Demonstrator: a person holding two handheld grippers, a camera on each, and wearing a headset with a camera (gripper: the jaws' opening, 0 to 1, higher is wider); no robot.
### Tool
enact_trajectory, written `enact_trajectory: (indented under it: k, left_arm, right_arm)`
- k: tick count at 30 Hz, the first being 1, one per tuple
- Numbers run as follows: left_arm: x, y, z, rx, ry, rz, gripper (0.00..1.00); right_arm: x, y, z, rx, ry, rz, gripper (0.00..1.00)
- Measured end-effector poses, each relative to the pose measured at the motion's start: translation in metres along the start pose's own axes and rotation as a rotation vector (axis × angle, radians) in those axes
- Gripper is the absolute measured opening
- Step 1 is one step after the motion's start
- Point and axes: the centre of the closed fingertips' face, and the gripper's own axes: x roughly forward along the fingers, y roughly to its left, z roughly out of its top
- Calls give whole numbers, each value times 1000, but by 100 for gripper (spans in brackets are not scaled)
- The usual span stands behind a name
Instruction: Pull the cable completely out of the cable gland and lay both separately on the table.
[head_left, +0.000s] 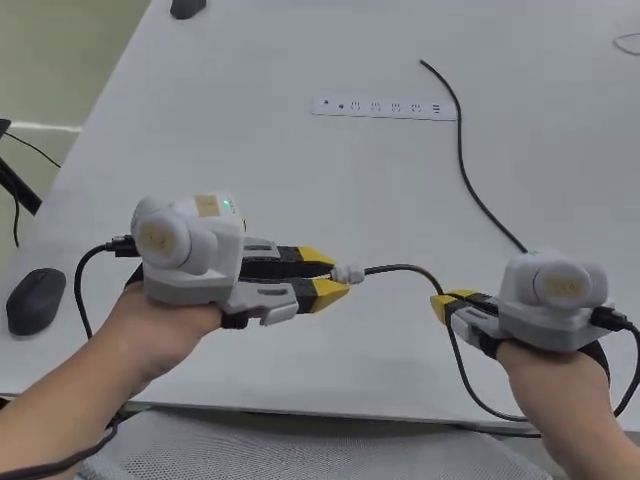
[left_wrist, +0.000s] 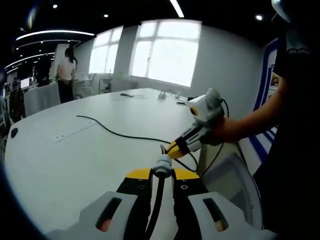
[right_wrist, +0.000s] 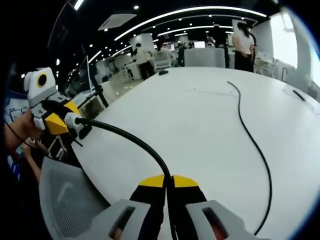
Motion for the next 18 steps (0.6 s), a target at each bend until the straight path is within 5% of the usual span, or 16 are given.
enact_trajectory:
  k: [18]
  left_arm:
    - [-8,8,0,-17,6,30,15]
  right_arm:
    - [-1,9,2,-104,1,28,1]
